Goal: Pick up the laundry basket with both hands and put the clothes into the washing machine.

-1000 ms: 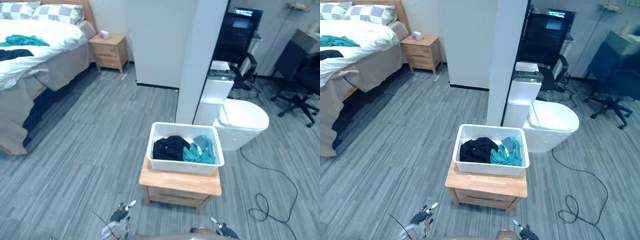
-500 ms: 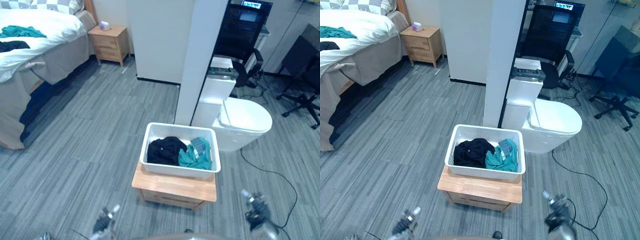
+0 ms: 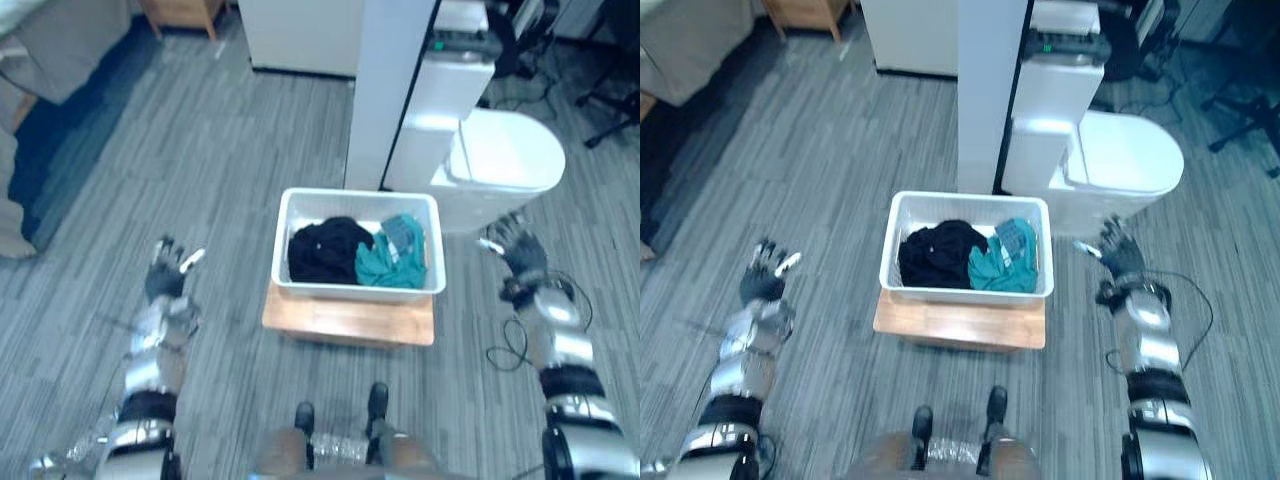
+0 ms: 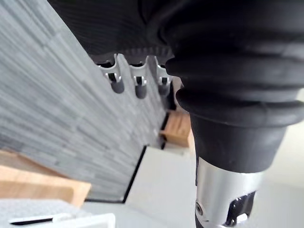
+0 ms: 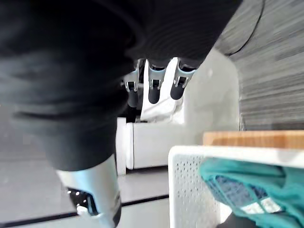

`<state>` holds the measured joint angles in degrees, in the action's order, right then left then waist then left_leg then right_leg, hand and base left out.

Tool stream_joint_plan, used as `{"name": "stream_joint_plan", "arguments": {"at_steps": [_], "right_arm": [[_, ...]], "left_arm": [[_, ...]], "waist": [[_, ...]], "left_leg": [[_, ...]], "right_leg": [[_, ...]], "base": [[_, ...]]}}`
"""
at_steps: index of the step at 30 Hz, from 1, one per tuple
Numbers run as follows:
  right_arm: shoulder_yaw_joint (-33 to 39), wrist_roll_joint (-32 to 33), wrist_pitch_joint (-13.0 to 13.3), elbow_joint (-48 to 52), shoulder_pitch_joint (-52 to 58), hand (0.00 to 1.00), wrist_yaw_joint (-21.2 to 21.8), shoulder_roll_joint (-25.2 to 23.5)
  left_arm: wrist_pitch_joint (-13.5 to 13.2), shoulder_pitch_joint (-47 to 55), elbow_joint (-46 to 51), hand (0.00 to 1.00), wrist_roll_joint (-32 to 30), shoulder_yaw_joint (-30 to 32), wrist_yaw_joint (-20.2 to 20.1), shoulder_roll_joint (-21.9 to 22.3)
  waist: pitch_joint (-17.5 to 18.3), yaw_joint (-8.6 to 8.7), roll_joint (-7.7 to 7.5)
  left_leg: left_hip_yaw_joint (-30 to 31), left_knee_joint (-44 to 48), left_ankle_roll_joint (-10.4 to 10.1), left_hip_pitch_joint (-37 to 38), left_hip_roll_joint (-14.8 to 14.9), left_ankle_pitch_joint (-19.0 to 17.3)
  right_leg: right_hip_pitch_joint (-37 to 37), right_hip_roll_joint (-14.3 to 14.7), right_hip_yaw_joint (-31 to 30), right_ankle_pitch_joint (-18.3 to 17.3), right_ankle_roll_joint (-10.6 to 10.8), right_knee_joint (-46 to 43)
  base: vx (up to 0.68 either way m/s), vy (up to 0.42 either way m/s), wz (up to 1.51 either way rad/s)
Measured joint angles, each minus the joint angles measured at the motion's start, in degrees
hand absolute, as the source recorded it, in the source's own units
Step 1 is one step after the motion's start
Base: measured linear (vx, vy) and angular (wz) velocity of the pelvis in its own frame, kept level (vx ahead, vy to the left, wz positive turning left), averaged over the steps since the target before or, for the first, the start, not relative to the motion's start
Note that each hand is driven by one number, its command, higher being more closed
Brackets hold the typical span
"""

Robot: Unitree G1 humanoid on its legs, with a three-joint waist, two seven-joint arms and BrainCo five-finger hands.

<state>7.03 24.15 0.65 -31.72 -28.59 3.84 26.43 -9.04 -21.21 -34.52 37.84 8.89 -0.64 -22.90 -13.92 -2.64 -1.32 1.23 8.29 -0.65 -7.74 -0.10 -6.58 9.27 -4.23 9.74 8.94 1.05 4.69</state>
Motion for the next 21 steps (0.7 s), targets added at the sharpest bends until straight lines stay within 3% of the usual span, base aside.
{"name": "stream_joint_plan", "arguments": {"at_steps": [8, 21], "right_arm": [[-3.6, -0.24, -2.39, -13.4, -21.03, 0.0, -1.35, 1.32], [-3.49, -1.35, -3.6, -12.37, -23.82, 0.0, -1.7, -1.62]], "left_arm": [[1.82, -18.73, -11.8, 0.0, 2.49, -2.53, 2.93, -2.05], [5.13, -22.9, -18.04, 0.0, -0.45, 0.49, 3.35, 0.5]], "waist": [[-9.3, -1.33, -0.14], [-9.99, -0.59, -0.38]], "left_leg": [[-0.82, 5.43, -0.02, -7.12, 0.16, -0.03], [-3.13, 11.3, 0.69, -14.42, 2.24, -1.97]], "right_leg": [[6.14, 0.02, -1.26, 1.67, -0.78, -2.67], [11.34, 1.66, -4.95, 4.47, -0.59, -2.7]], "base": [[-0.1, -0.009, -0.06], [-0.05, 0.006, -0.09]]}}
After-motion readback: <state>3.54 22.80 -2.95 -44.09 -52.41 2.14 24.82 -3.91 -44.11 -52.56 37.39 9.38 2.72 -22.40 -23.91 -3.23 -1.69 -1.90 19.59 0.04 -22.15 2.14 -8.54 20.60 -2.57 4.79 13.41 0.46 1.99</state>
